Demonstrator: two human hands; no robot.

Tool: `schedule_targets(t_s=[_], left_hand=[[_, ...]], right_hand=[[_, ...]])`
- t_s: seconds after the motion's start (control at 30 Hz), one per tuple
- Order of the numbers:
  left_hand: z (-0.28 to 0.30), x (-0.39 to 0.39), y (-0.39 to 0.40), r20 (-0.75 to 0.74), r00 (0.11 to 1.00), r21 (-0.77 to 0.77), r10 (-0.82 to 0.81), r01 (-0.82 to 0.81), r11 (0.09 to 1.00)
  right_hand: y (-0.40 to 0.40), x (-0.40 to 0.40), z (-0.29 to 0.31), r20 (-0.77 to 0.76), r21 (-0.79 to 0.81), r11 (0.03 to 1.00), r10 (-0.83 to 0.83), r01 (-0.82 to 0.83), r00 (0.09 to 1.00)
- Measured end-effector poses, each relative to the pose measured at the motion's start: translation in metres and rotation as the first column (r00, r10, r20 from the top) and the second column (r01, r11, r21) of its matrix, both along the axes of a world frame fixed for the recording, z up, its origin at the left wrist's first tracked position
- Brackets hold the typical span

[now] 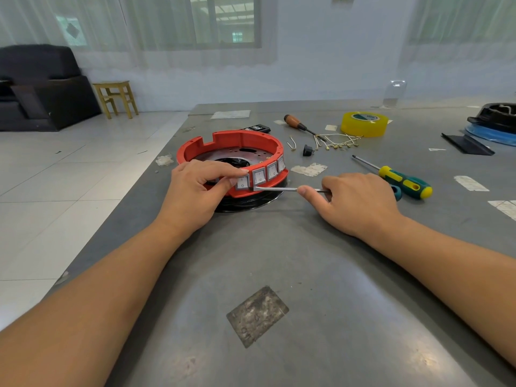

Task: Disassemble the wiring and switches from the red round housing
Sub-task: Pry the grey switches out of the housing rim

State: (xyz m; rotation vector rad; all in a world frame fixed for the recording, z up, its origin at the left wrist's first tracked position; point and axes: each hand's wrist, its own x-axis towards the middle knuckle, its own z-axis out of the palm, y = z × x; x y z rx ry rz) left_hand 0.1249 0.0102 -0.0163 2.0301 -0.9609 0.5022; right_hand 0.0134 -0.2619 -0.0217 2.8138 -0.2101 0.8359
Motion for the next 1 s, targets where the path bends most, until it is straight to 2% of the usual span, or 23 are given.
schedule_targets(t_s=[0.57, 1.0], left_hand=[[0.004, -0.001, 0.0, -0.025, 0.999, -0.015, -0.019, 0.019, 1.0], [0.014, -0.005, 0.0, -0.061, 0.997, 0.045, -0.046, 0.049, 0.998]], right_hand=[[0.002, -0.001, -0.002, -0.029, 0.006, 0.999, -0.041, 0.041, 0.999], [-0.016, 0.028, -0.003, -0.036, 0.038, 0.995, 0.095, -0.093, 0.995]])
